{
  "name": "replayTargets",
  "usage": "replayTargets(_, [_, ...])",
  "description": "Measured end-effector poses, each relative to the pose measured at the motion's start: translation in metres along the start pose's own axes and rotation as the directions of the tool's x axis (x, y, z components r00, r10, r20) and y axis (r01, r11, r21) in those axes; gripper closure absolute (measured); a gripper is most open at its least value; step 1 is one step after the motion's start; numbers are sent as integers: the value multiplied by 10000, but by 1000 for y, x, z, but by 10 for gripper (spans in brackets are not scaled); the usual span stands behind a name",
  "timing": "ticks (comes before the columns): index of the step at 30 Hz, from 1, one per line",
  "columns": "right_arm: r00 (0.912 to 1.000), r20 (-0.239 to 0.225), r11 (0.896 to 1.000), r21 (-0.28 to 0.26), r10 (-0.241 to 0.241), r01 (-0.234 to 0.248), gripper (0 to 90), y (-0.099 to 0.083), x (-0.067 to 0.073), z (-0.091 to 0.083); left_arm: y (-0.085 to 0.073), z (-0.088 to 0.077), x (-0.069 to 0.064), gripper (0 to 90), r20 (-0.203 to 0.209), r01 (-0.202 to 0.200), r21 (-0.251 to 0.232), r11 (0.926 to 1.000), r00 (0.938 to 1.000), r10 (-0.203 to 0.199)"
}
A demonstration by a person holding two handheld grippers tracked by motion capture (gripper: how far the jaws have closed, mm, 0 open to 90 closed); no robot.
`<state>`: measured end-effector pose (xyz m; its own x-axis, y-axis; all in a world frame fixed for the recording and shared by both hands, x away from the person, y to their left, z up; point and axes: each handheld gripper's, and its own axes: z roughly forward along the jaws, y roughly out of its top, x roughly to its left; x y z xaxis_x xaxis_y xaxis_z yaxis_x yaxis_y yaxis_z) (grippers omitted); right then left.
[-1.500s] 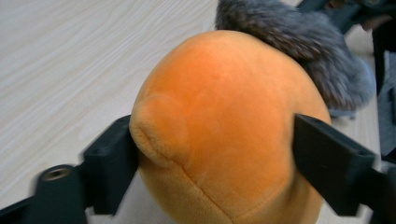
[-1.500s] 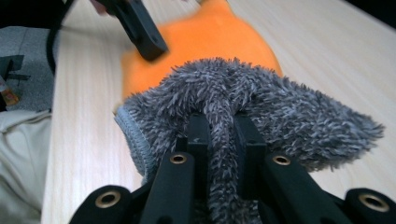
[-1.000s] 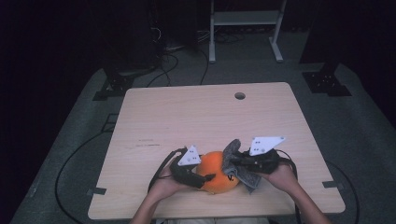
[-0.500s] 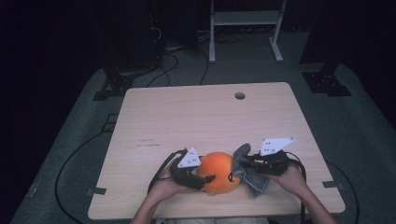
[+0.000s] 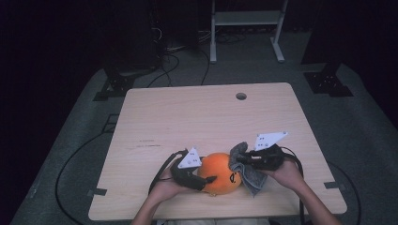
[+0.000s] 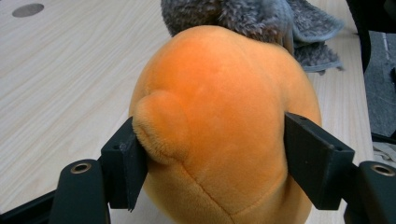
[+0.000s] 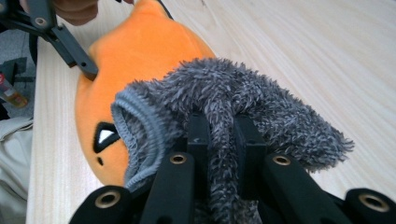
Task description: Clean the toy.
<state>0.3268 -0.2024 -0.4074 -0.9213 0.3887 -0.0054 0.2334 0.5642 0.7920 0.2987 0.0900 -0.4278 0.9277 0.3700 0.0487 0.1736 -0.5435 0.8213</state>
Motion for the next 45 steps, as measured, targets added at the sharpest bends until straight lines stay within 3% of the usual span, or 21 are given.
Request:
replayTargets(3, [9996,-46,9989,-382,-291,290,789,10,9,-5,3,2,-2,288,-133,-64,-26,10000,9999,64])
replayTargets(5, [9970,-194,9957,-556,-753,741,789,23,17,-4,5,4,-4,291,-214,-200,-21,9998,9996,199])
replayTargets(8, [9912,-240,9910,-325,-1305,1297,789,42,26,5,8,5,-9,296,-307,-524,8,9986,9982,524])
replayTargets(10, [9896,-323,9901,-66,-1402,1401,789,49,27,12,9,5,-10,297,-314,-591,63,9982,9978,592])
replayTargets(12, [9904,-452,9914,19,-1303,1305,789,51,24,17,7,3,-7,288,-137,-420,40,9991,9990,421])
replayTargets(15, [9929,-528,9942,-112,-1070,1066,790,43,20,18,6,1,0,205,399,358,-214,9991,9986,-350])
replayTargets(17, [9941,-448,9950,-204,-987,979,790,36,17,16,5,1,2,208,520,493,-311,9983,9975,-477])
replayTargets(21, [9982,-301,9985,-143,-526,522,790,23,8,9,7,1,0,272,344,442,-351,9984,9985,-429])
replayTargets(22, [9986,-244,9989,-33,-464,463,789,21,6,7,9,1,-2,287,278,357,-329,9988,9990,-347])
replayTargets(24, [9989,-228,9991,82,-419,421,788,22,6,-1,13,1,-7,314,111,-188,-253,9995,9998,191])
replayTargets(28, [9939,-359,9941,-340,-1039,1027,789,41,18,-10,17,4,-14,341,-68,-751,-239,9969,9972,749])
replayTargets(31, [9869,-660,9891,-51,-1473,1472,789,57,25,0,20,4,-19,343,-82,-1069,-216,9940,9943,1067])
replayTargets(33, [9848,-863,9882,170,-1504,1524,789,63,27,9,22,4,-22,343,-226,-1413,44,9900,9897,1414])
replayTargets(37, [9886,-863,9919,198,-1234,1255,792,57,21,14,15,3,-17,349,-126,-1020,-87,9948,9947,1018])
replayTargets(41, [9970,-444,9976,256,-637,648,793,36,9,9,10,2,-9,350,-38,-511,-76,9987,9987,511])
replayTargets(45, [9999,-145,9995,298,-51,55,793,15,1,0,6,2,-3,349,-110,-156,-85,9998,9998,155])
